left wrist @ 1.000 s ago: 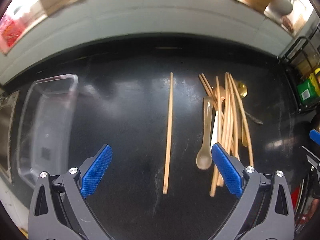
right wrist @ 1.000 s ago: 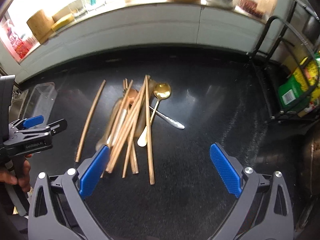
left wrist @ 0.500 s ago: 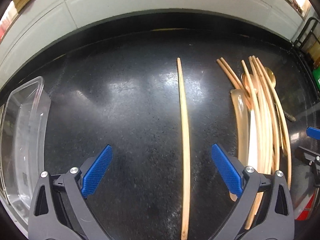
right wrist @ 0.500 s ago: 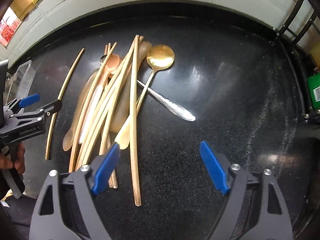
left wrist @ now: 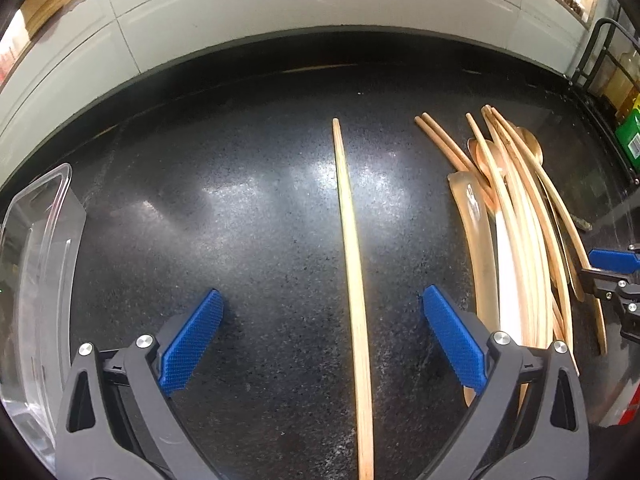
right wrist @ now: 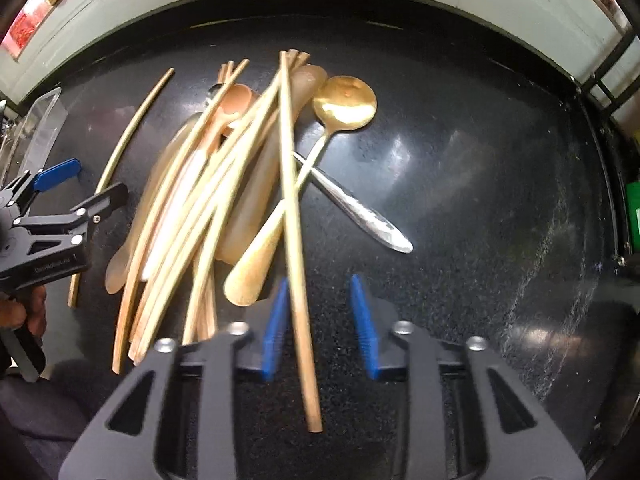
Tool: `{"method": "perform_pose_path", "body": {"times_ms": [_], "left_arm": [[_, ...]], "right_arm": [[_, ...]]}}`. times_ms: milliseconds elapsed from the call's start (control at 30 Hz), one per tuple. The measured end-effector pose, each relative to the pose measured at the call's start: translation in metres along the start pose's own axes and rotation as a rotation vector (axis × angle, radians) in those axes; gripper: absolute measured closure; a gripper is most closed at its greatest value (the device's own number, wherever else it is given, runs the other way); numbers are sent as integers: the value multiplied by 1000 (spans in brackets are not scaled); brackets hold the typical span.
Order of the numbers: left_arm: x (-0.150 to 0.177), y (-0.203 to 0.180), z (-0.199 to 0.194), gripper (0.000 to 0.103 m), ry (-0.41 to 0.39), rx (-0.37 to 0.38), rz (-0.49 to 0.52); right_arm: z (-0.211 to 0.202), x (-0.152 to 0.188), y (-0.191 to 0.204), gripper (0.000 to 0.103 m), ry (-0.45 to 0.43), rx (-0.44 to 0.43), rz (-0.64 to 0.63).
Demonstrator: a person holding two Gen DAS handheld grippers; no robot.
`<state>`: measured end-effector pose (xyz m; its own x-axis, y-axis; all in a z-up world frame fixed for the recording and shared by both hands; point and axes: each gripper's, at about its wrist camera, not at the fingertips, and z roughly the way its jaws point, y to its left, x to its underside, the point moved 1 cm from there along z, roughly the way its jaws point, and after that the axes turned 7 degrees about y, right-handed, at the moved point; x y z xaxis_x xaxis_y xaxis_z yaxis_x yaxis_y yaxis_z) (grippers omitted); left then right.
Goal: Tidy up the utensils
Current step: 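Grasp a chopstick with the left tool while the right tool grasps another chopstick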
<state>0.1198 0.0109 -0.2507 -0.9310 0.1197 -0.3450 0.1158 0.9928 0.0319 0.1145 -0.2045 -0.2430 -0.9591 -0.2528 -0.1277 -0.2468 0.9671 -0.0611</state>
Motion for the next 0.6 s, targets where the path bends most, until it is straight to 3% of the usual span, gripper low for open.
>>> {"method": "perform_pose_path", "body": {"times_ms": [67,133,200,267,367,600], "left_arm": [[2,0,-2,6,-2,0,-5],[3,-6,-3,15,-19,10,18],[4,-14,-10,53,-48,17,48],[3,-22,-13,67,-51,19,64],[4,-30,-15,97,-51,18,83],[2,-26,-28,97,-22,29,72]], "right_arm": [[3,0,4,85,-1,-4,-13],[4,0,7,93,-1,-11,-18],[5,1,9,94,1,-19,-13],[4,2,5,94,8,-27,-9],[5,3,4,96,17,-48,-7],[-28,7,-6,96,-40,-48,4]]}}
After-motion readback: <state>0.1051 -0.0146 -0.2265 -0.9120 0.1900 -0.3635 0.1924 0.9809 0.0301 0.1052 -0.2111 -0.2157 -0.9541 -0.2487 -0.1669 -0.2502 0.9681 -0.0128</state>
